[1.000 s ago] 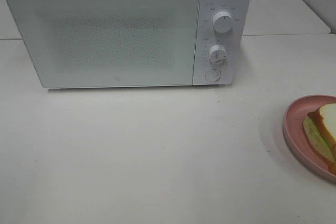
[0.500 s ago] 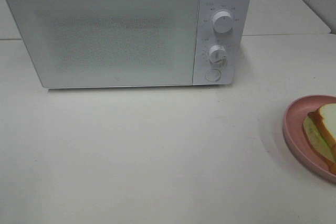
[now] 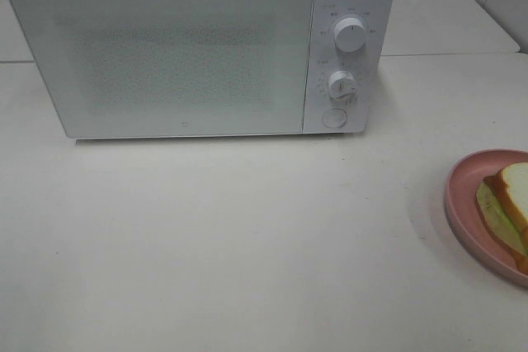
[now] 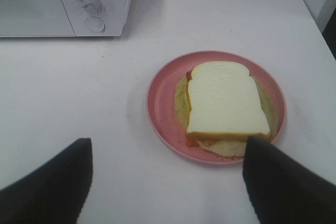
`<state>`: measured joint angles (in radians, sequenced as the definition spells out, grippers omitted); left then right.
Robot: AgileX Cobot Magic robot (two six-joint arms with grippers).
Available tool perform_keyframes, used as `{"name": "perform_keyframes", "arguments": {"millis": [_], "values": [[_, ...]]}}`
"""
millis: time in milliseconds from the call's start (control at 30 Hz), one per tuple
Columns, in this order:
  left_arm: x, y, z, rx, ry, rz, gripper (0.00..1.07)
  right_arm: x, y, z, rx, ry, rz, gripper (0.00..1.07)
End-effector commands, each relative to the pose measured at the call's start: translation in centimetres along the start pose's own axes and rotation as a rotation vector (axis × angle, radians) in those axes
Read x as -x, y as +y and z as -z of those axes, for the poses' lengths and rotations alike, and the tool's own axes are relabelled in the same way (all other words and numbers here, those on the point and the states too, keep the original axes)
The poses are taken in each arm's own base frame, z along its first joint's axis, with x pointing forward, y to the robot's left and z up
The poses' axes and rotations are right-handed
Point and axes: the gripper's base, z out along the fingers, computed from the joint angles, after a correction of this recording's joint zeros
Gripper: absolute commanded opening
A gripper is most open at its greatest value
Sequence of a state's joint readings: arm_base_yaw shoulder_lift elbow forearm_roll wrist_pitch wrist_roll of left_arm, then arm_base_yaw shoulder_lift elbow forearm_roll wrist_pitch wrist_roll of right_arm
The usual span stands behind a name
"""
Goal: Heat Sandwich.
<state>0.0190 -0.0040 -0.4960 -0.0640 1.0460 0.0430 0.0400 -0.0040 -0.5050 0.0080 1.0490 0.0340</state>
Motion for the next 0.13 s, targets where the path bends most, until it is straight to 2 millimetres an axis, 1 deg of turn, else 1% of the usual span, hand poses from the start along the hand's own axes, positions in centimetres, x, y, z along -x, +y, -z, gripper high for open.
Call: {"name": "perform_keyframes", "arguments": {"millis": [33,133], "values": [[-0.16,-0.05,0.28,-0.004,-0.033,0.002,1.00,-0.07,0.03,0.24,-0.005,-0.032,0.000,0.76],[-0.16,-0.05,0.28,-0.004,-0.033,0.002,1.00,-0.07,0.03,0.24,-0.005,-0.032,0.000,0.76]]}}
